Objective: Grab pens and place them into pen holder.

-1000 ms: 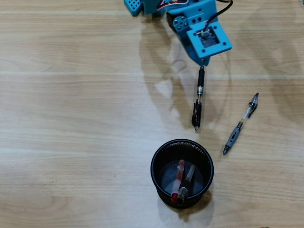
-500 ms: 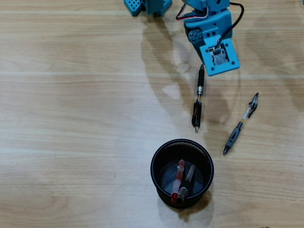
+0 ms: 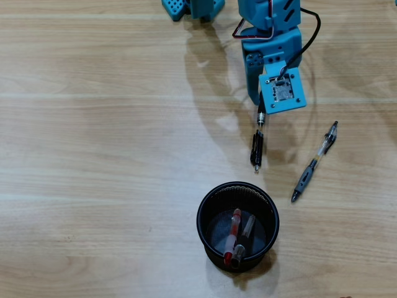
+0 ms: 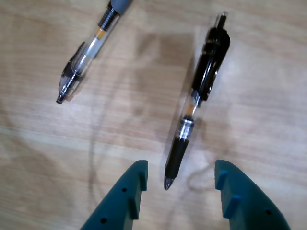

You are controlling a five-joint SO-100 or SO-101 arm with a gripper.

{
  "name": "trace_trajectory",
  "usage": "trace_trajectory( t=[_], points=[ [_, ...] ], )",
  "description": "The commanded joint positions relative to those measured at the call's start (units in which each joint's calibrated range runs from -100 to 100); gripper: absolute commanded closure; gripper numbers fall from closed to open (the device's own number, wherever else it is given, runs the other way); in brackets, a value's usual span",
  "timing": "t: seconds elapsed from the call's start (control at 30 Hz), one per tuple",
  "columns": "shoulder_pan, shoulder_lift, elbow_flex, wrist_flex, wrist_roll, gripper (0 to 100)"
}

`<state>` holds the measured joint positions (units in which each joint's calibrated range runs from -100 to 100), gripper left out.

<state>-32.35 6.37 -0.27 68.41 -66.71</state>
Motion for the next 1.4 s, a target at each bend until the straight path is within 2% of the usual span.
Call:
trace_trajectory(
  t=[0.0,0.13,1.03,1.37],
  points=[
    [-1.17,-0.30,-7.52,9.72,-3.08,83],
    [-0.89,0.63,-11.14,13.92,-3.66,83],
    [-0.80,26.54,-23.81,12.82,-3.97,83],
    [-1.26,33.16,-25.16,4.44,-3.97,83]
  ],
)
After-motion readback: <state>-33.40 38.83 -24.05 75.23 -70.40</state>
